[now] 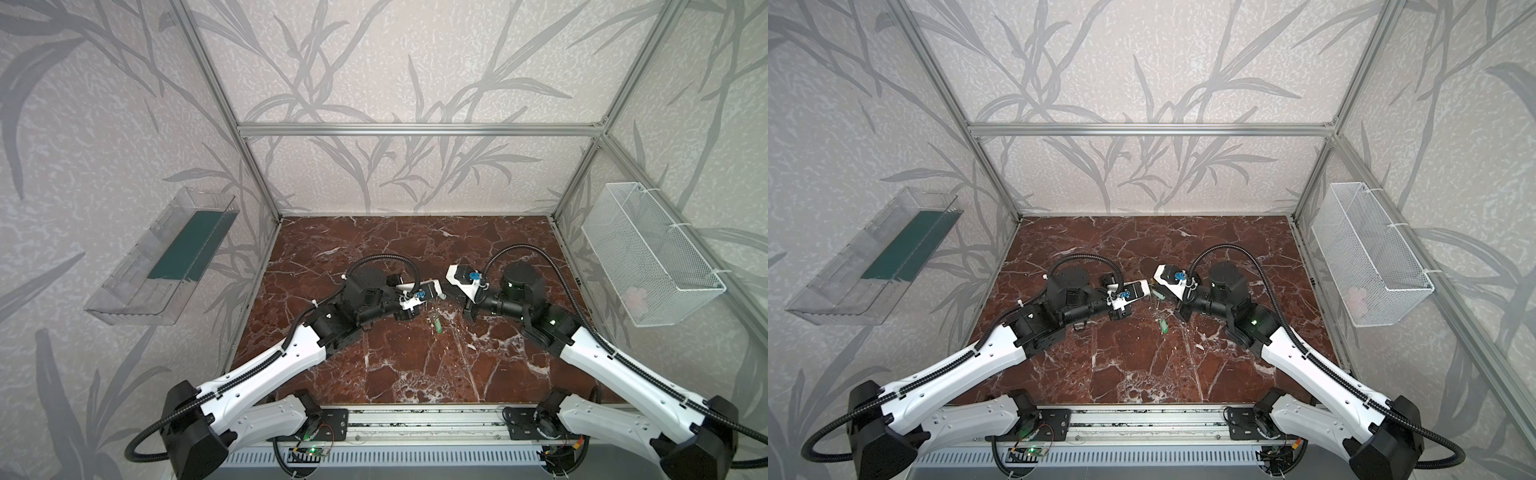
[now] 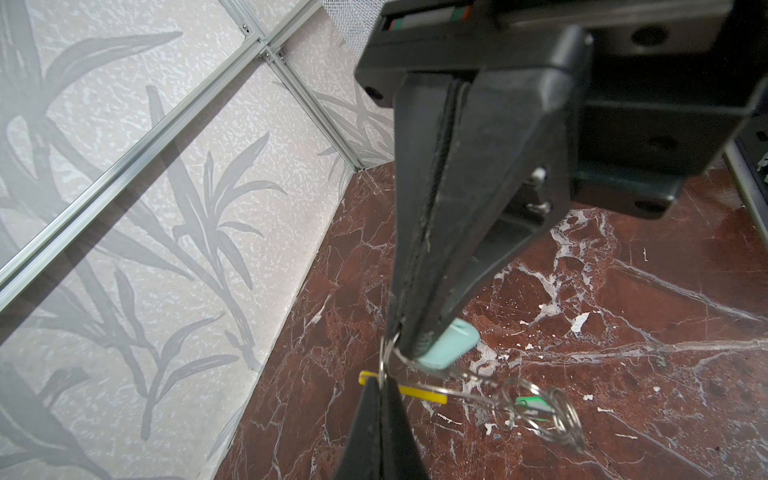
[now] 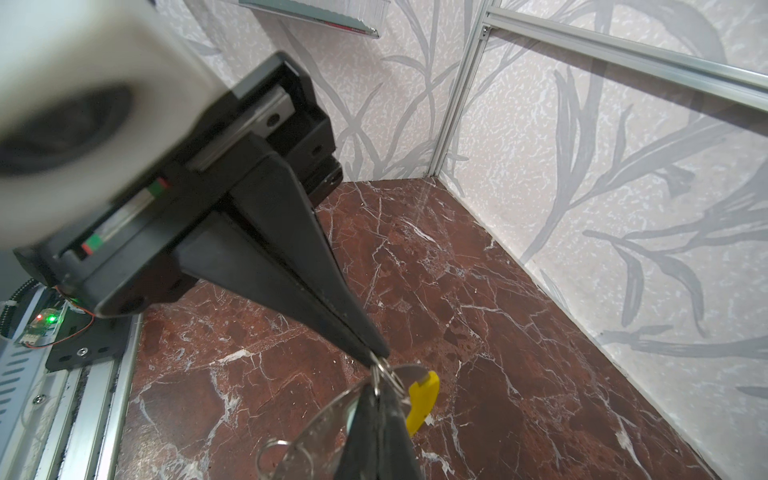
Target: Put the keys on the keyring
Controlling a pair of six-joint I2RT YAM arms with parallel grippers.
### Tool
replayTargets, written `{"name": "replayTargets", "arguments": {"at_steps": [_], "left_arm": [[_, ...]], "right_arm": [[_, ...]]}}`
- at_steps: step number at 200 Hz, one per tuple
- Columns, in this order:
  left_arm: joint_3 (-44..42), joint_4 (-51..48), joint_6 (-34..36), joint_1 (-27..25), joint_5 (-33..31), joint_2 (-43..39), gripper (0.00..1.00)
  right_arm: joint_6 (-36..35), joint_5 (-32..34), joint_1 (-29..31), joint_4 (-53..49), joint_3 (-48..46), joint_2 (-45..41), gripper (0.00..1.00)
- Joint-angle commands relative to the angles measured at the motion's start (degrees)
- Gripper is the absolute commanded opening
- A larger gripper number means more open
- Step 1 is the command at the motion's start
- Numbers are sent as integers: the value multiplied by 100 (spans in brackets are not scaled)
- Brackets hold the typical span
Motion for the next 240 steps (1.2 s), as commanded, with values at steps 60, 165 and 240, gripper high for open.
{"name": "replayTargets", "arguments": {"at_steps": [60,165,240], "left_arm": [[230,-139,45,-73,119,-3,0],[87,-34,156,-74,220,-186,0],[-158,537,-980,593,1890,-321,0]], "right_arm": [[621,670,147,502,-80,37,0],[1020,1171,156,206,-8,204,0],[1056,1,-273,772,-784,-182,8]]}}
